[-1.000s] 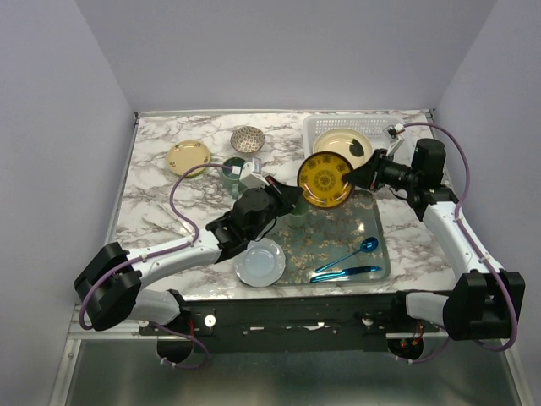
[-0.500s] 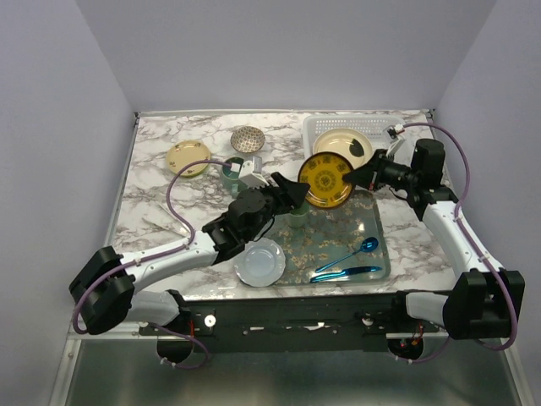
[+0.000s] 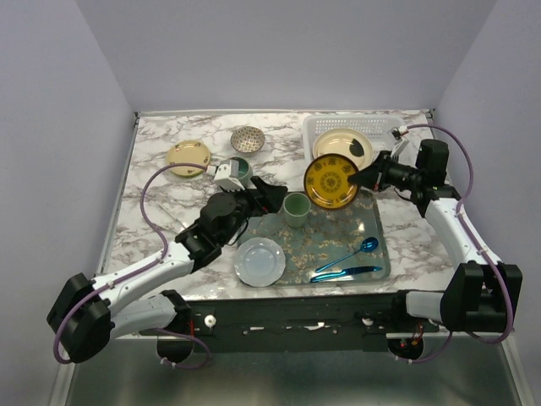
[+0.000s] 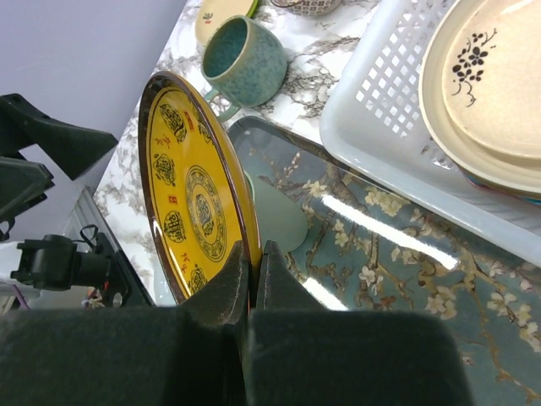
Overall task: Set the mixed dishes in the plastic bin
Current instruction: Pick up the plate at the center of the board, then place the plate in the plastic bin.
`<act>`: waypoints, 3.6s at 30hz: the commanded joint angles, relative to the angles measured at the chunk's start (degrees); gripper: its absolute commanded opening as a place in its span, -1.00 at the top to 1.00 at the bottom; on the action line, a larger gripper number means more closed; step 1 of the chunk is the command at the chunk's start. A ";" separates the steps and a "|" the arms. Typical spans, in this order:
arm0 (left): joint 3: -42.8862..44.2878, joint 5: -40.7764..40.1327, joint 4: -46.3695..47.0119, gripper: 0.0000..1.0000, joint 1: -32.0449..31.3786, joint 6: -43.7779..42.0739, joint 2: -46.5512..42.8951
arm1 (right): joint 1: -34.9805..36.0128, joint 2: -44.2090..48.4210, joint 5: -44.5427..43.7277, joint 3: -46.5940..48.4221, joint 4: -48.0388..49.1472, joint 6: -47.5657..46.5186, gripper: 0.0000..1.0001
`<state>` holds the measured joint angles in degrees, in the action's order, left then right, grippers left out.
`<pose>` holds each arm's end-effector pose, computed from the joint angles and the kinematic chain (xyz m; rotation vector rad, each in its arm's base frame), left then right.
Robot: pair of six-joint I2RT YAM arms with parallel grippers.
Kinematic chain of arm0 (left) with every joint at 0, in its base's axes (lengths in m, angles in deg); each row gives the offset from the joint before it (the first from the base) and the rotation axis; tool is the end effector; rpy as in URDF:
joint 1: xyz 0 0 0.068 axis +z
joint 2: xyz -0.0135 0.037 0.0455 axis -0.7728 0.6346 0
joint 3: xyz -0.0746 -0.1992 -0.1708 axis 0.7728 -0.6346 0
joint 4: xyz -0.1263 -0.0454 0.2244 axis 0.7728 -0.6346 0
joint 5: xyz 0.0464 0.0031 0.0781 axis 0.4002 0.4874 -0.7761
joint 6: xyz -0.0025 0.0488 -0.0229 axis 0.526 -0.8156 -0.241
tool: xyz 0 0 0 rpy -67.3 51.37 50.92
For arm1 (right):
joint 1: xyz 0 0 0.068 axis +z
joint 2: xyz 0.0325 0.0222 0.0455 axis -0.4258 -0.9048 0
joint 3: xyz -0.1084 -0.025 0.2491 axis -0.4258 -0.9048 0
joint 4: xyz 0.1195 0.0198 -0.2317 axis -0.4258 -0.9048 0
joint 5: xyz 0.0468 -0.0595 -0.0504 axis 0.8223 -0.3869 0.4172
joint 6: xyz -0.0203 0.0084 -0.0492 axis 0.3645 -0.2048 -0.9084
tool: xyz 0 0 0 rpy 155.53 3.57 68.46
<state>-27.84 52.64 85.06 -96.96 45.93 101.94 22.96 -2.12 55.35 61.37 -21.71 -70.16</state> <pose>0.1783 -0.1735 0.2801 -0.1934 1.7537 -0.9806 0.2769 0.0179 0.2885 -0.2904 1.9860 1.0932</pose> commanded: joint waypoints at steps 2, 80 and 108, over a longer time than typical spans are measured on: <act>-1.08 2.06 -12.44 -0.97 7.21 -7.63 -8.97 | -1.71 -0.53 6.22 3.03 -2.21 -6.41 0.99; 6.13 -1.72 -38.05 -0.97 22.00 -32.95 -28.58 | -2.42 -47.98 -15.65 56.38 -29.46 -14.50 0.92; 6.13 -0.66 -37.96 -0.97 23.23 -32.69 -28.05 | -2.33 -51.95 -19.26 59.98 -32.81 -18.72 -0.12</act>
<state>-20.94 50.65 46.22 -74.23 13.17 73.92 20.95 -53.98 38.39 119.38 -52.66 -87.10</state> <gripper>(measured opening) 0.985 0.498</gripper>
